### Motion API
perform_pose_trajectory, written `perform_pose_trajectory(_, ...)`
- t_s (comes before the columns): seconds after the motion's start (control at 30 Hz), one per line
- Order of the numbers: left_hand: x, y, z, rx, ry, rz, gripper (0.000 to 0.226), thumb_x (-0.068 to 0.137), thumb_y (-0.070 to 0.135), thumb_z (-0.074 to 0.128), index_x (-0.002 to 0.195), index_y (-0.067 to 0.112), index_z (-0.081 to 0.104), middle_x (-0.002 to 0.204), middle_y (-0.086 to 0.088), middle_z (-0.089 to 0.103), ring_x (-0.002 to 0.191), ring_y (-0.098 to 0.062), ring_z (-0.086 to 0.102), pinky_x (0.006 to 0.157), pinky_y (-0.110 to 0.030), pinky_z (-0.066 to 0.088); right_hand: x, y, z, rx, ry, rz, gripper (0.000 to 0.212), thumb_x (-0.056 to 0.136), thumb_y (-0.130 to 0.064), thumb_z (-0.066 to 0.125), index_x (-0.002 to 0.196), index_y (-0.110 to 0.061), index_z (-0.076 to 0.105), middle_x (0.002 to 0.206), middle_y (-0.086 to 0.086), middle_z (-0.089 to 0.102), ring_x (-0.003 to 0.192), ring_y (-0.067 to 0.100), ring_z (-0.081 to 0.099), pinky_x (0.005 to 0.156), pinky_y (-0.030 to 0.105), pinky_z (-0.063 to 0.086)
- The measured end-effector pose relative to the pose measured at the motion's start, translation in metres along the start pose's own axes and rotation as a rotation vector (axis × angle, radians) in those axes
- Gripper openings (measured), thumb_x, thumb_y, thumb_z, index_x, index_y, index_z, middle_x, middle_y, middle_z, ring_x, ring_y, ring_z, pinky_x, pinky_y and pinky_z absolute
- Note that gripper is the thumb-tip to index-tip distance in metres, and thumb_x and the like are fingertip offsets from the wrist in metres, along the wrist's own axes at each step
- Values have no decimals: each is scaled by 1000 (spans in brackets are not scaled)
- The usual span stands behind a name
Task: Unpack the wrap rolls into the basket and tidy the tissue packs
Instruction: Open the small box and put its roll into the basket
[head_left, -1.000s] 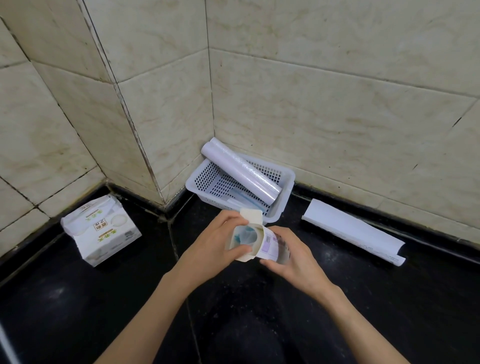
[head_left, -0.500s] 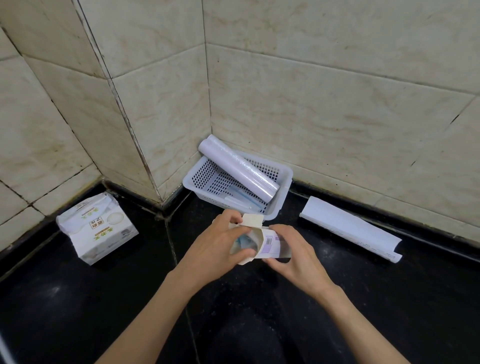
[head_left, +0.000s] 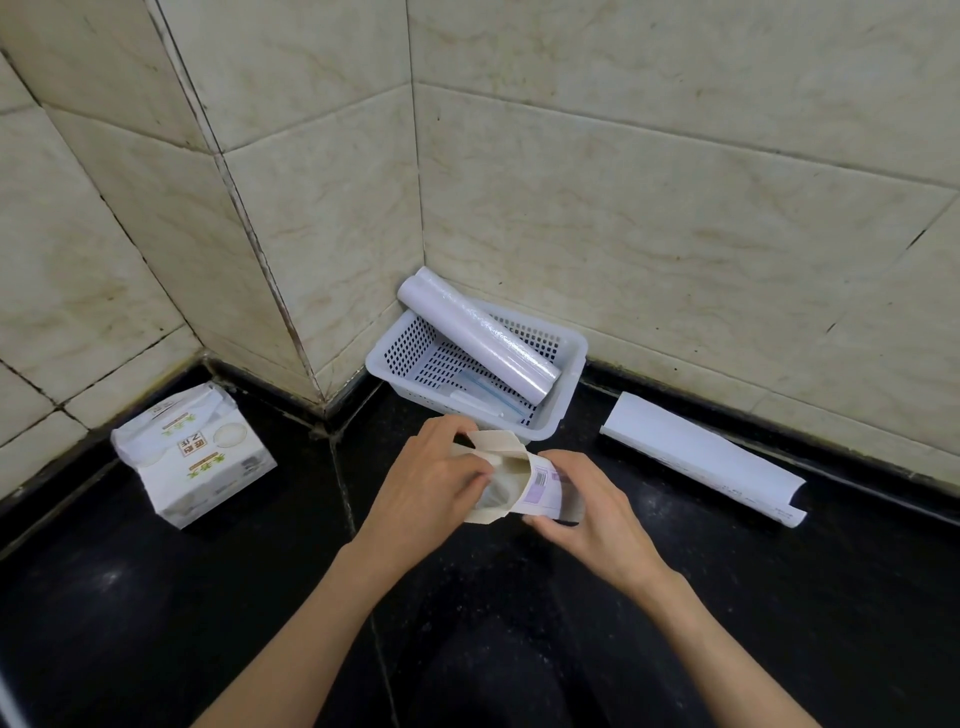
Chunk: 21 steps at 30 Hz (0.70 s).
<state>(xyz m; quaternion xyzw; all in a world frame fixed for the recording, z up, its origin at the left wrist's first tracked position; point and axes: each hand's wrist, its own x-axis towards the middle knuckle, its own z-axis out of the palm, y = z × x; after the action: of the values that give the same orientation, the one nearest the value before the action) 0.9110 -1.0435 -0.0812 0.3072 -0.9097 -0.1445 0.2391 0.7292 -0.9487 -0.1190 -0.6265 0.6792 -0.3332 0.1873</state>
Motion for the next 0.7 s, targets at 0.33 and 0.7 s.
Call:
perform_pose_trajectory(0.33, -8, -14, -9, -400, -136, -203, 9, 88, 15, 57, 93, 15, 65, 101, 9, 65, 91, -7, 62, 81, -22, 50, 2, 21, -2, -40, 32, 87, 50, 74, -39, 68, 118, -36, 45, 112, -21, 50, 104, 0, 48, 86, 13, 35)
perform_pose_trajectory(0.7, -10, -14, 14, -481, -89, -369, 12, 83, 14, 65, 95, 14, 66, 89, 7, 62, 81, 2, 56, 70, -4, 40, -3, 27, 2, -93, -17, 96, 56, 73, -42, 66, 124, -38, 41, 115, -18, 51, 103, 2, 46, 90, 25, 37)
